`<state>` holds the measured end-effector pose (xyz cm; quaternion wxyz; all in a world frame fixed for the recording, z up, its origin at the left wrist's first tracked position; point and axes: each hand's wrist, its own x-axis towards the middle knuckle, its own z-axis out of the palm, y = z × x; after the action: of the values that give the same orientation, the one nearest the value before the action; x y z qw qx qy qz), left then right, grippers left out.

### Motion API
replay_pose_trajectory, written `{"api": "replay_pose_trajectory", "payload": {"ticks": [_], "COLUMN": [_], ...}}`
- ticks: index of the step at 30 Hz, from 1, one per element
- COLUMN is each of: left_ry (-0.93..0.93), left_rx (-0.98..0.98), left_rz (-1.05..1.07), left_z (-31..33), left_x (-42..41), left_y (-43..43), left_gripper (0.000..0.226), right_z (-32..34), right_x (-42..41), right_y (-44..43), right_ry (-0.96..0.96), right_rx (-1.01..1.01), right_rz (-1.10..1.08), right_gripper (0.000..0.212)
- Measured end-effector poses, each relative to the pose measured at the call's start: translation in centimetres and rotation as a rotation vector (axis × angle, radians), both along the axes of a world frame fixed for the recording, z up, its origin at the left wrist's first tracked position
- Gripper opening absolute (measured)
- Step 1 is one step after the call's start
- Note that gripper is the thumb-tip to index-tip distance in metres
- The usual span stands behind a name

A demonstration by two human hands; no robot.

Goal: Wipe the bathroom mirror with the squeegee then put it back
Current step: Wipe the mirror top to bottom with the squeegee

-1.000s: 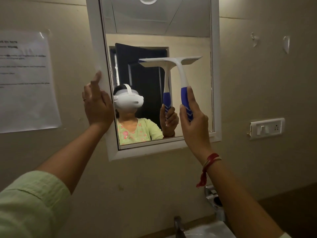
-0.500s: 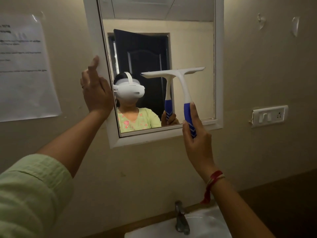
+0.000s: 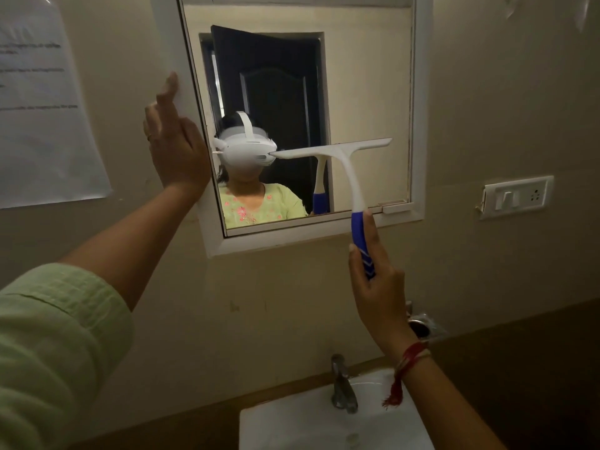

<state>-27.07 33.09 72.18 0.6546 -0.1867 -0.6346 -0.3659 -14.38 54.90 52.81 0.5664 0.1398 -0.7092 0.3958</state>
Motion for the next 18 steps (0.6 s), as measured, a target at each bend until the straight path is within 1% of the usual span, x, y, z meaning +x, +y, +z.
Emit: {"api": "replay_pose_trajectory", "payload": {"ticks": [6,18], "left_ry": [-0.006,0.005], "left_rx": [-0.005,-0.006], "left_rz": [-0.020,-0.039], "left_z": [-0.1,-0.4], "left_x": [0.2,0.0], "left_y": [-0.1,0.1], "left_gripper": [0.049,0.048], "right_z": [-1.7,-4.8], "right_x": [0.7,1.7], "right_y": [-0.2,-0.8], "right_ry": [-0.030,-0.094], "right_rx": [-0.022,-0.035], "right_rz": [0.029,-0.006], "right_gripper": [0.054,0.055]}}
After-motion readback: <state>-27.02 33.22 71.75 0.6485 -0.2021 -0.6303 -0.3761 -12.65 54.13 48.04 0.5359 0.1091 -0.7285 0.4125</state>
